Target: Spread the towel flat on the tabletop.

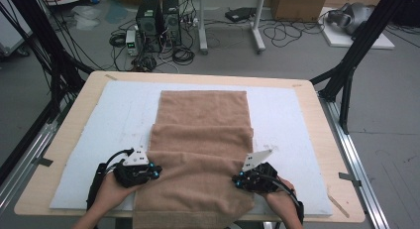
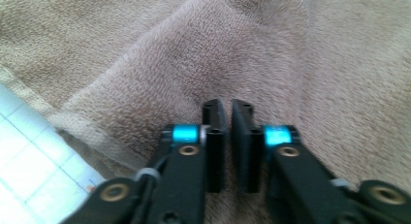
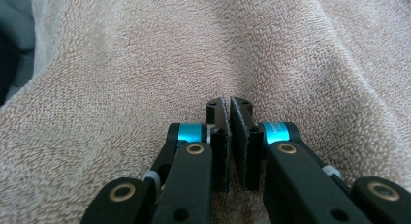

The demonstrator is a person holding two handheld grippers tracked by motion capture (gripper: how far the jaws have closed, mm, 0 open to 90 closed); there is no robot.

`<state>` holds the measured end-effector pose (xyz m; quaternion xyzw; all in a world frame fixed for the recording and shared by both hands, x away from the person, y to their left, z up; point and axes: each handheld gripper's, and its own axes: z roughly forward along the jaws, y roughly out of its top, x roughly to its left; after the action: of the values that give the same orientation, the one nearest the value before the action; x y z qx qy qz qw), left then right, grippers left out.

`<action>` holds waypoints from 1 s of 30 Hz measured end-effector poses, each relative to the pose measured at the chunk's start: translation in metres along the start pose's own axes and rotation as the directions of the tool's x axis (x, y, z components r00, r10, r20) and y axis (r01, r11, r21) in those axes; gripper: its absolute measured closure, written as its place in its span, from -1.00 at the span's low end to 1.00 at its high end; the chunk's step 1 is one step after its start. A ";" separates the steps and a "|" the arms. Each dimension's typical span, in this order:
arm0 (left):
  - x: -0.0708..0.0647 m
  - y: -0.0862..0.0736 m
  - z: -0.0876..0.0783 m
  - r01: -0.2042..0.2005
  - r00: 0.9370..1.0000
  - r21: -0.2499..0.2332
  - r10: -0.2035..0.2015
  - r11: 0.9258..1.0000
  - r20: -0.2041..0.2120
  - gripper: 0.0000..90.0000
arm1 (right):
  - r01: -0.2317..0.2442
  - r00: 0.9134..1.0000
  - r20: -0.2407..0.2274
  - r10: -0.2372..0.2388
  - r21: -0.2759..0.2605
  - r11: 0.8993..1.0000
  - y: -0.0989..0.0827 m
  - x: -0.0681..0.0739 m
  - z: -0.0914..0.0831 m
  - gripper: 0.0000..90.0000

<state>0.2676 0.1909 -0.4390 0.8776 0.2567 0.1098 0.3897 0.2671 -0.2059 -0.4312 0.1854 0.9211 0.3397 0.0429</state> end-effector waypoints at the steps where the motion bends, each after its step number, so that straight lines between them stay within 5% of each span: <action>1: -0.002 -0.001 -0.002 -0.003 1.000 -0.003 0.003 1.000 -0.001 0.94 | 0.008 1.000 -0.007 -0.008 0.002 1.000 0.000 0.003 -0.001 0.94; 8: -0.021 -0.009 -0.026 -0.027 0.998 -0.026 0.028 0.999 0.055 0.94 | 0.055 0.995 -0.081 -0.056 -0.020 0.998 -0.007 0.034 -0.021 0.95; 10: -0.023 -0.011 -0.032 -0.026 0.998 -0.042 0.029 0.999 0.060 0.93 | 0.067 0.994 -0.086 -0.074 -0.075 0.995 -0.007 0.043 -0.034 0.93; 12: -0.023 -0.009 -0.035 -0.015 0.999 -0.057 0.018 0.998 0.050 0.69 | 0.050 0.996 -0.062 -0.059 -0.142 0.989 -0.005 0.044 -0.046 0.81; 18: -0.012 0.010 -0.029 -0.018 1.000 -0.097 0.017 0.995 -0.004 0.43 | 0.016 0.999 0.040 -0.011 -0.104 0.994 0.008 0.012 -0.037 0.48; 21: -0.002 0.015 -0.017 -0.006 0.999 -0.080 0.003 0.997 -0.036 0.39 | -0.007 0.999 0.036 0.009 -0.062 0.998 0.014 -0.006 -0.020 0.40; 24: 0.005 0.013 -0.003 0.012 1.000 -0.022 -0.012 1.000 -0.012 0.39 | -0.055 0.998 -0.010 0.055 -0.050 0.997 0.015 -0.019 -0.004 0.38; 27: 0.003 0.006 0.006 -0.003 1.000 0.014 0.003 1.000 0.010 0.60 | -0.064 0.997 -0.050 0.064 -0.002 0.998 0.012 -0.024 0.012 0.54; 30: 0.001 0.001 0.005 0.013 1.000 -0.009 -0.013 1.000 0.026 0.83 | -0.056 0.997 -0.061 0.054 -0.031 0.998 0.008 -0.021 0.012 0.80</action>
<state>0.2708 0.1873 -0.4416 0.8756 0.2568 0.0972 0.3974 0.2920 -0.2009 -0.4360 0.1994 0.9108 0.3613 0.0088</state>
